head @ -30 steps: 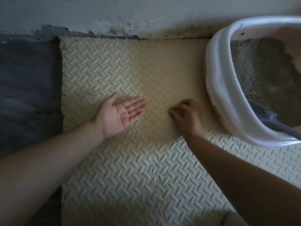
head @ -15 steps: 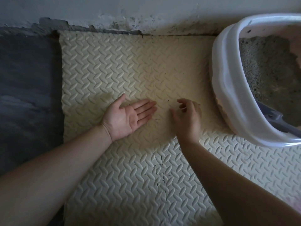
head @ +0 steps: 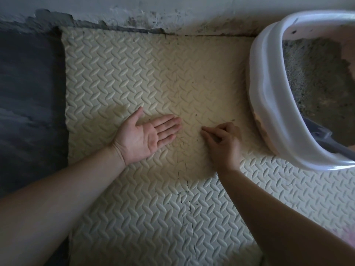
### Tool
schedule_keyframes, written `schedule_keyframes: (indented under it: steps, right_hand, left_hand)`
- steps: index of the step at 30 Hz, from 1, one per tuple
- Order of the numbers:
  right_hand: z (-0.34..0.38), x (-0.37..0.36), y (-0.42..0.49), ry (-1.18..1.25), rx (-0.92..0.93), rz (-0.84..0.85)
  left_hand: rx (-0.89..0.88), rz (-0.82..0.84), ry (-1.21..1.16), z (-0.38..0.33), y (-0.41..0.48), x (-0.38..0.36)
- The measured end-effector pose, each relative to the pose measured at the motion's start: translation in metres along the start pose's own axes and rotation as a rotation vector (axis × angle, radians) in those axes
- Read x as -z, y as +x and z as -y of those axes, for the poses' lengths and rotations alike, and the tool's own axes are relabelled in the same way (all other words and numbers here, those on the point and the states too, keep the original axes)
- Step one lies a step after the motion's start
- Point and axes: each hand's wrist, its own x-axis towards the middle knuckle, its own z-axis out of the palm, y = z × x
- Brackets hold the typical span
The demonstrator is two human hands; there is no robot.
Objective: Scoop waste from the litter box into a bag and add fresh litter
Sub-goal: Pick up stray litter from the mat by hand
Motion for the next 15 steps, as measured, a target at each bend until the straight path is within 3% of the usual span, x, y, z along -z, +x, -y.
schedule_keyframes:
  steps: [4,9,12,15]
  right_hand:
    - [0.003,-0.002,0.008,0.006,-0.050,-0.001]
    - [0.006,-0.005,0.013,-0.178,0.100,0.058]
    - [0.014,-0.004,0.005,-0.113,0.113,-0.029]
    - [0.046,-0.012,-0.017,-0.016,0.285,-0.005]
  left_hand:
    - [0.006,0.014,-0.021,-0.001,0.000,-0.001]
    - [0.006,-0.005,-0.017,-0.002,0.001,-0.004]
    - [-0.015,-0.018,-0.029,0.000,0.001,-0.007]
    - [-0.023,-0.043,-0.034,0.000,0.001,-0.010]
